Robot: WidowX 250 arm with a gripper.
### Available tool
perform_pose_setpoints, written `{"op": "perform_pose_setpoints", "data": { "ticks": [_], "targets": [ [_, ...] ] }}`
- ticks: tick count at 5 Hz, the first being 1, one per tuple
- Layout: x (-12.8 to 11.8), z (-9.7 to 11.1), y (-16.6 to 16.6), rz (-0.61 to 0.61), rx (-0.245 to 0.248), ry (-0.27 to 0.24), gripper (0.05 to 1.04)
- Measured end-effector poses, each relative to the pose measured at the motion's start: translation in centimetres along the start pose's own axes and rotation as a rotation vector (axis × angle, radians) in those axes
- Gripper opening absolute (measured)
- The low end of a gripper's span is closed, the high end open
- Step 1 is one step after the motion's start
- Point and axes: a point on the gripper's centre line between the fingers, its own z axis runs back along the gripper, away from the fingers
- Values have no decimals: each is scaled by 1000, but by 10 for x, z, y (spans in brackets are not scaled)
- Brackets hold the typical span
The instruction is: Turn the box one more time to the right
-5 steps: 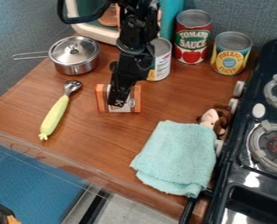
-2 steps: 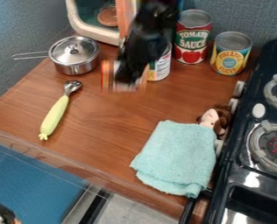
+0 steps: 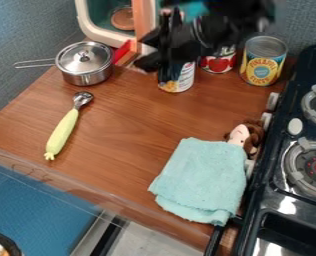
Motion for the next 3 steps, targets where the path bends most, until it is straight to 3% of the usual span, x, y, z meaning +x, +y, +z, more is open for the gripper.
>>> {"op": "perform_pose_setpoints", "data": {
  "ticks": [1,2,3],
  "targets": [
    [1,-10,-7,-54,7,202,369],
    [-8,-11,-14,-95,-10,299,369],
    [-15,-18,-28,-162,-82,340,369]
  ]
}}
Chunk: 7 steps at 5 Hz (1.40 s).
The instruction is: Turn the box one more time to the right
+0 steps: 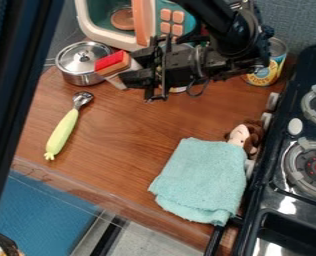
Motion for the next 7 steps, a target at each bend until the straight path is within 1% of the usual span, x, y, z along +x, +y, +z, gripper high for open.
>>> {"op": "perform_pose_setpoints", "data": {
  "ticks": [1,2,3,4,5,6,7],
  "targets": [
    [-12,3,-6,-63,-64,-16,369],
    [-20,3,-13,-127,-127,6,369],
    [-18,-1,-18,-178,-160,16,369],
    [4,-10,-27,-248,-149,59,369],
    [19,-12,-29,-273,-140,67,369],
    [25,-15,-31,-296,-131,94,369],
    [29,-17,-29,-293,-134,79,369]
  ]
}}
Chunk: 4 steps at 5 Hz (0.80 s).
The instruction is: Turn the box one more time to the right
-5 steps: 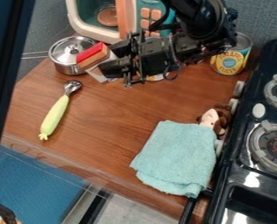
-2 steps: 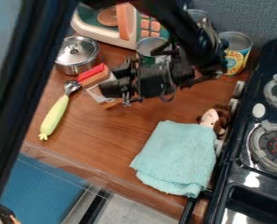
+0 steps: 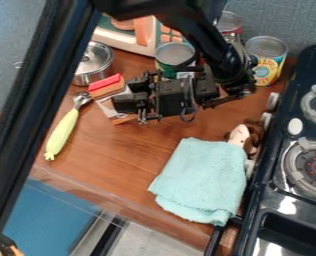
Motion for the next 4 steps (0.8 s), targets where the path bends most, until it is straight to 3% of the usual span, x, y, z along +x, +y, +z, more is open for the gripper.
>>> {"op": "perform_pose_setpoints", "data": {
  "ticks": [2,3,4],
  "targets": [
    [12,-4,2,-22,-5,1,369],
    [13,-5,2,-21,-8,-6,464],
    [17,-7,2,-30,-11,-24,759]
  ]
}}
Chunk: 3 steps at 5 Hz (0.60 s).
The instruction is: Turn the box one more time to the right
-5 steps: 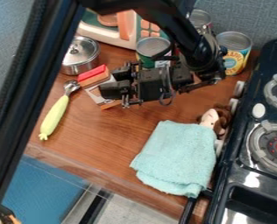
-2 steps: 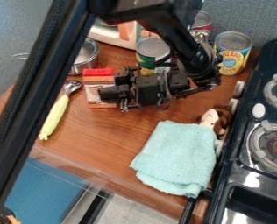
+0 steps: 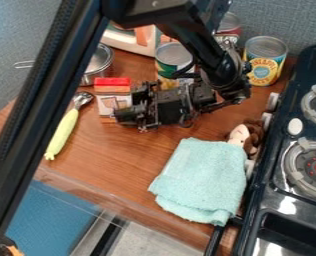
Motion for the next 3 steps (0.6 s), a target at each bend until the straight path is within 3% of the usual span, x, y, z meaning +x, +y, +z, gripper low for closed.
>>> {"op": "perform_pose_setpoints", "data": {
  "ticks": [1,3],
  "targets": [
    [1,1,-1,-5,0,-17,999],
    [-13,26,-7,4,22,-94,1000]
  ]
}}
